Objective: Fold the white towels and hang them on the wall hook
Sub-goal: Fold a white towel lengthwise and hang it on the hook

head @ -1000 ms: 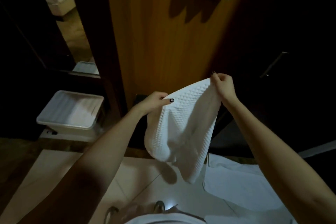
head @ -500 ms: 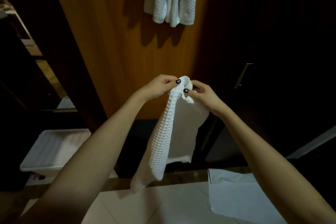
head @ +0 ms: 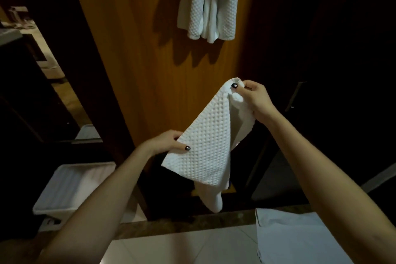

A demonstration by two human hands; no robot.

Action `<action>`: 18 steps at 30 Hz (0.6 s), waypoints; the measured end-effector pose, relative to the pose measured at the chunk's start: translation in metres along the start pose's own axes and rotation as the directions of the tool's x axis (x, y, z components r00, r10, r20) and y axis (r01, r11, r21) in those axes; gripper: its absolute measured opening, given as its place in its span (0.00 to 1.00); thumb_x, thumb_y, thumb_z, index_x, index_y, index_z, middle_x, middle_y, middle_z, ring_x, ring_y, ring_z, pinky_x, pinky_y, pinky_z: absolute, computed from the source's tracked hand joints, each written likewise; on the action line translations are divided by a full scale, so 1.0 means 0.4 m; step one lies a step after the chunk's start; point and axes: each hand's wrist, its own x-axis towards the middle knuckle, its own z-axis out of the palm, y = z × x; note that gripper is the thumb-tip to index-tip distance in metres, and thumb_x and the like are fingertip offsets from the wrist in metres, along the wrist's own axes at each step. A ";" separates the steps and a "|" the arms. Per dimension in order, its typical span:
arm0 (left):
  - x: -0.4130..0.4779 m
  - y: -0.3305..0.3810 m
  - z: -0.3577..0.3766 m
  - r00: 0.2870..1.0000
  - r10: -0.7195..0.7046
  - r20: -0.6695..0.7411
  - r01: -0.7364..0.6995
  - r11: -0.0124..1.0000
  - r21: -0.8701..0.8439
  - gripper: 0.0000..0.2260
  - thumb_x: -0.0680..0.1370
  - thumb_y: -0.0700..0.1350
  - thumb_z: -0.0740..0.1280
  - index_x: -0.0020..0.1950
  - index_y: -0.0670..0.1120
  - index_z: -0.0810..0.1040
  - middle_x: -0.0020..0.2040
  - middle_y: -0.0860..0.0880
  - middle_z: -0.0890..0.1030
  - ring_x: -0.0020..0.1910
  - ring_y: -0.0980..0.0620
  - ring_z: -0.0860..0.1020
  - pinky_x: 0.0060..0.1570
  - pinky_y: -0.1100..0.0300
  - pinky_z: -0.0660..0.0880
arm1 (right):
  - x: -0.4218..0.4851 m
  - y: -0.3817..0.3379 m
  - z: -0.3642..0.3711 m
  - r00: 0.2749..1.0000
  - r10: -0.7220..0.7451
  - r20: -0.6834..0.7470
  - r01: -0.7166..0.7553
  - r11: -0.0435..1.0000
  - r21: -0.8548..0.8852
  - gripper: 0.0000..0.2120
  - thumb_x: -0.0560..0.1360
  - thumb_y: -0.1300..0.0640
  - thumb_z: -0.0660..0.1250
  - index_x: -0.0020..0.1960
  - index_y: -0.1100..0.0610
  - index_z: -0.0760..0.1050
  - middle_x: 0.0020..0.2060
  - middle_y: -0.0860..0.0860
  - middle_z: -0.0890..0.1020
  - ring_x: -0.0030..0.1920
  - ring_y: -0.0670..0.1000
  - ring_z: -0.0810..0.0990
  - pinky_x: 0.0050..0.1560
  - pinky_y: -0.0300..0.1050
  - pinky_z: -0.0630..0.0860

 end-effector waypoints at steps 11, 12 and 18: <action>0.033 -0.075 -0.031 0.944 -0.049 -0.326 0.053 0.999 0.002 0.06 0.78 0.43 0.67 0.45 0.41 0.78 0.33 0.48 0.76 0.30 0.53 0.73 0.31 0.64 0.69 | 0.027 0.080 -0.024 0.865 0.182 -0.467 -0.179 0.982 0.053 0.18 0.77 0.55 0.65 0.31 0.53 0.65 0.28 0.50 0.67 0.29 0.48 0.68 0.32 0.42 0.65; 0.036 -0.084 -0.043 0.926 -0.069 -0.371 0.062 0.998 -0.031 0.06 0.79 0.42 0.66 0.43 0.41 0.77 0.32 0.48 0.74 0.30 0.53 0.71 0.31 0.63 0.68 | 0.025 0.096 -0.030 0.844 0.222 -0.488 -0.208 0.975 0.084 0.19 0.78 0.55 0.65 0.31 0.53 0.63 0.27 0.50 0.66 0.28 0.48 0.67 0.31 0.42 0.64; 0.081 -0.028 -0.032 0.898 0.019 -0.439 -0.110 0.977 -0.182 0.06 0.79 0.39 0.64 0.42 0.43 0.73 0.42 0.47 0.77 0.44 0.53 0.76 0.44 0.64 0.75 | 0.024 0.151 -0.018 0.811 0.327 -0.484 -0.324 0.941 0.093 0.19 0.80 0.53 0.63 0.32 0.53 0.62 0.23 0.49 0.66 0.25 0.48 0.67 0.26 0.41 0.65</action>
